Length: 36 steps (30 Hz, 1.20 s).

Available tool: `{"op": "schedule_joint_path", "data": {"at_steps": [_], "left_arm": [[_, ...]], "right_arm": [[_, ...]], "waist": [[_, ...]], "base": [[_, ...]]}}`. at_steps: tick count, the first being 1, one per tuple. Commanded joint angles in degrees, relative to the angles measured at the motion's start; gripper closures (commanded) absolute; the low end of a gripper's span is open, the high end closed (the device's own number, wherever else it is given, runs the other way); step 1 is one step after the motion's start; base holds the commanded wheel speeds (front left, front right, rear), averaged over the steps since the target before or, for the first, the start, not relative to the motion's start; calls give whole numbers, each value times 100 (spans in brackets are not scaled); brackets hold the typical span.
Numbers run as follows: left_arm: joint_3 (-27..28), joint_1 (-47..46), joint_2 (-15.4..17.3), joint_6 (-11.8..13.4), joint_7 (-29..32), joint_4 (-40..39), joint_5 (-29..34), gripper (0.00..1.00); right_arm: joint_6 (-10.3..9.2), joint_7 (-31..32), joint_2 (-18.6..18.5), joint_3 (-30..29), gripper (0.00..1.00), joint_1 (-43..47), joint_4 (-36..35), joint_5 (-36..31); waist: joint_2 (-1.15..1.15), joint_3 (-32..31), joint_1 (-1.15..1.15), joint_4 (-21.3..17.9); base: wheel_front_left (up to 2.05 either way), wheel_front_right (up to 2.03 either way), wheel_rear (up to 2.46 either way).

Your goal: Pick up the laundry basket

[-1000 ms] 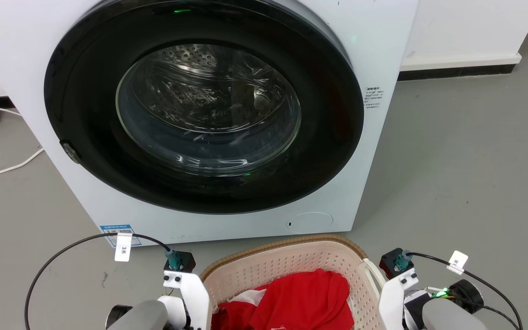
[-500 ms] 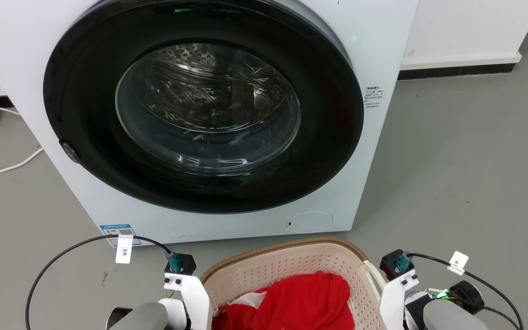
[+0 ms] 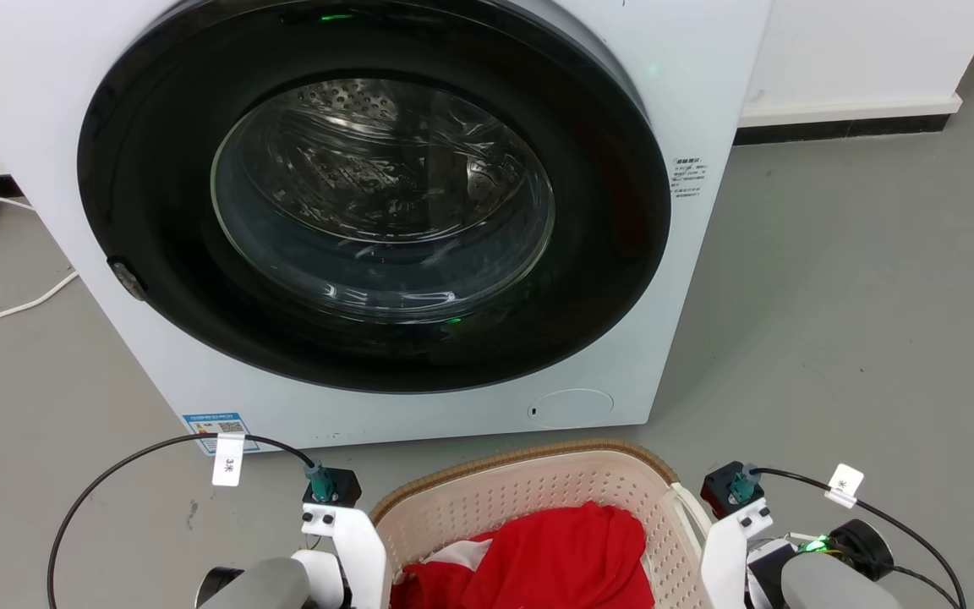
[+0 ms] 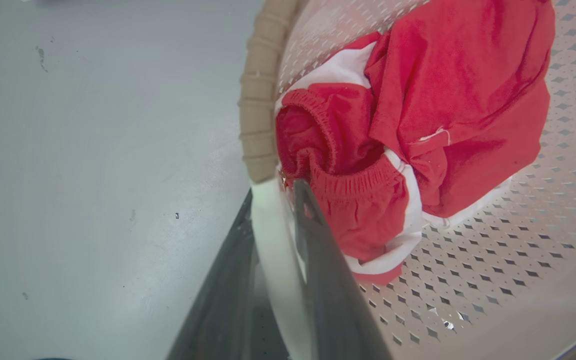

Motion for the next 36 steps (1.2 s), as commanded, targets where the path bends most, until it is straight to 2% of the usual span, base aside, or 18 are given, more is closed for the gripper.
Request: {"op": "schedule_joint_path", "data": {"at_steps": [1,36], "left_arm": [[-20,-152,28,-77,-49,-33,-18,100],[-458,-190,62,-78,-43,-64,-495,100]], "right_arm": [[-6,32,-89,83,100,-64,24,-17],[-6,89,-119,574,100,-112,24,448]], "waist": [[0,0,-1,-1],[0,16,-1,-44]], "base": [[0,0,0],[0,0,0]]}}
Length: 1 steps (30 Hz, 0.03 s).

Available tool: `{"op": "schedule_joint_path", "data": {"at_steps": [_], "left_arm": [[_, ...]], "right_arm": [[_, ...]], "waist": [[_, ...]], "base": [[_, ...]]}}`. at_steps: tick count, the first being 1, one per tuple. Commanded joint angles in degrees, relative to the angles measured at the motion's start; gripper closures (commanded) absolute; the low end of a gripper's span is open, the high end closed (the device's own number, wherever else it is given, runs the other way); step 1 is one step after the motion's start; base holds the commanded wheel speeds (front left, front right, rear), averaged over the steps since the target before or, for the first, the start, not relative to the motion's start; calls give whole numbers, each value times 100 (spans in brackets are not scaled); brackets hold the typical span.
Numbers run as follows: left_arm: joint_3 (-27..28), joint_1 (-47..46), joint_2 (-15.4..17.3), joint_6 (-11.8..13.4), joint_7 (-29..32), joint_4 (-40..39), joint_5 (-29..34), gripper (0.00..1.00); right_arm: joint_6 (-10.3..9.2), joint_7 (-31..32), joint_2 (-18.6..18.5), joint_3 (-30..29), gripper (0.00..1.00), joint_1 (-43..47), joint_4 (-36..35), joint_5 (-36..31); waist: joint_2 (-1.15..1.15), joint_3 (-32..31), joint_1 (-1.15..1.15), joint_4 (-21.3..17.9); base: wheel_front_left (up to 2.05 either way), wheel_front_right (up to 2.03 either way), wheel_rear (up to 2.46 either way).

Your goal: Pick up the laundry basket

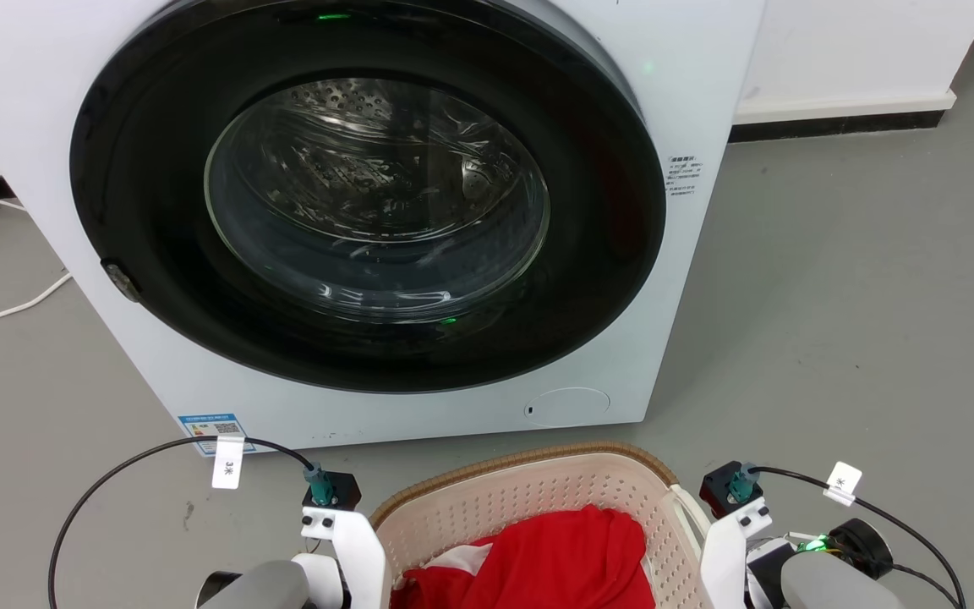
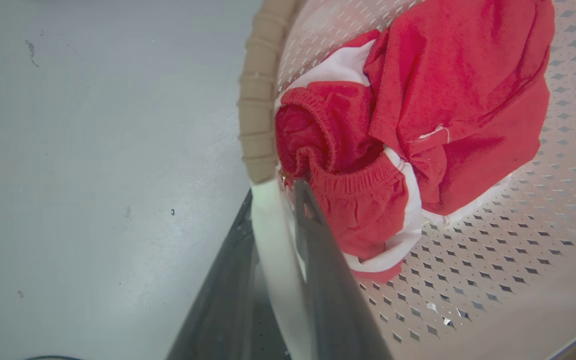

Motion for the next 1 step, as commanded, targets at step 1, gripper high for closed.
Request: {"op": "schedule_joint_path", "data": {"at_steps": [1], "left_arm": [[-26,-147,19,-78,-38,-61,-25,100]], "right_arm": [[-4,45,-74,84,100,-46,24,-27]], "waist": [[0,0,0,-4]], "base": [[0,0,0]]}}
